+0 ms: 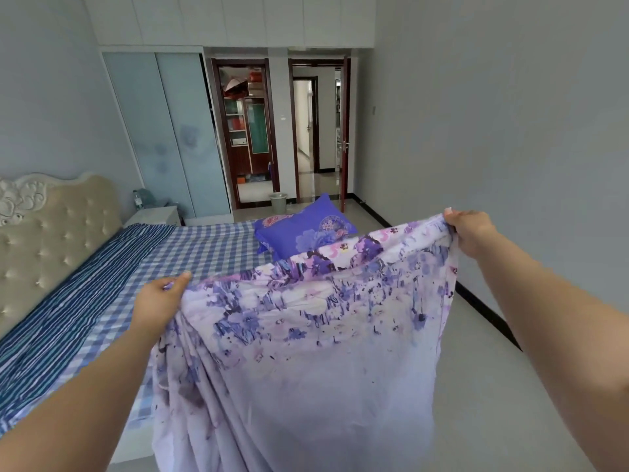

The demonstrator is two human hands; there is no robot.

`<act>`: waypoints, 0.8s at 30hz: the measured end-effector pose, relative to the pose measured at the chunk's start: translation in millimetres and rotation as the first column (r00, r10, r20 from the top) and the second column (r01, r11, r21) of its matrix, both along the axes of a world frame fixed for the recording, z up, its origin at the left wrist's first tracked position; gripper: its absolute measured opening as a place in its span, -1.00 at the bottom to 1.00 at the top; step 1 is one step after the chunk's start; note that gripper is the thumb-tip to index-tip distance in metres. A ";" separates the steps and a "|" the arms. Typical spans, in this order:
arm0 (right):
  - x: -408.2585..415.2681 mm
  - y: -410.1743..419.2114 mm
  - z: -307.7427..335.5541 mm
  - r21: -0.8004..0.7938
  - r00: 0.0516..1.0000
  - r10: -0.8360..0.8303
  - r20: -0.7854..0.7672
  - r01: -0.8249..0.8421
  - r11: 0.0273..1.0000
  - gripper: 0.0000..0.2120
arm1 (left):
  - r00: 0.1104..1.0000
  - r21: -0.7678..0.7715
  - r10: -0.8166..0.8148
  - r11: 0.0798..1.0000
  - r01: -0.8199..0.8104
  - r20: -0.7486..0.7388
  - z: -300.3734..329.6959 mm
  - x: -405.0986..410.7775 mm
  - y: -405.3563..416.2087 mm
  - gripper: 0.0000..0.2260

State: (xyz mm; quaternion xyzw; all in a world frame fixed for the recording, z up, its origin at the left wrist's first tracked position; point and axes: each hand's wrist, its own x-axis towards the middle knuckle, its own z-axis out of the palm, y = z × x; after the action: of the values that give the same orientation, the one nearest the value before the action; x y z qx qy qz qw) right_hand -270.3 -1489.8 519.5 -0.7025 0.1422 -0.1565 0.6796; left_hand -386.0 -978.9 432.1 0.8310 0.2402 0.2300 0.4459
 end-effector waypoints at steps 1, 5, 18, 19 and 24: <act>-1.4 -9.3 -2.8 0.029 1.000 0.017 -0.009 -0.016 0.999 -0.75 | 0.999 0.003 0.043 0.999 -0.043 0.013 0.2 -2.0 5.9 -0.47; 6.5 -51.7 -25.7 0.087 0.997 -0.059 -0.046 0.063 0.994 -0.77 | 0.982 -0.021 0.190 0.982 -0.189 0.005 -2.0 -10.5 25.4 -0.60; -16.8 92.2 24.9 -0.314 0.954 0.284 0.098 -0.241 0.918 -0.67 | 0.912 0.182 -0.317 0.912 0.369 -0.260 5.3 33.8 -87.7 -0.64; -20.1 99.9 33.2 -0.361 0.948 0.297 0.116 -0.239 0.902 -0.69 | 0.912 0.187 -0.312 0.912 0.366 -0.265 5.7 36.6 -91.9 -0.64; -20.4 103.7 57.0 -0.431 0.976 0.161 0.148 -0.083 0.899 -0.70 | 0.958 0.022 -0.162 0.985 0.172 -0.235 2.9 51.1 -78.1 -0.61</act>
State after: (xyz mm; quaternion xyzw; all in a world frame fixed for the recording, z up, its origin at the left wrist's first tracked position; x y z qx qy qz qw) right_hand -290.7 -1386.2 576.5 -0.8231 -0.0014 -0.2034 0.5302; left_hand -334.9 -1057.0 435.0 0.8786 0.2148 0.0977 0.4152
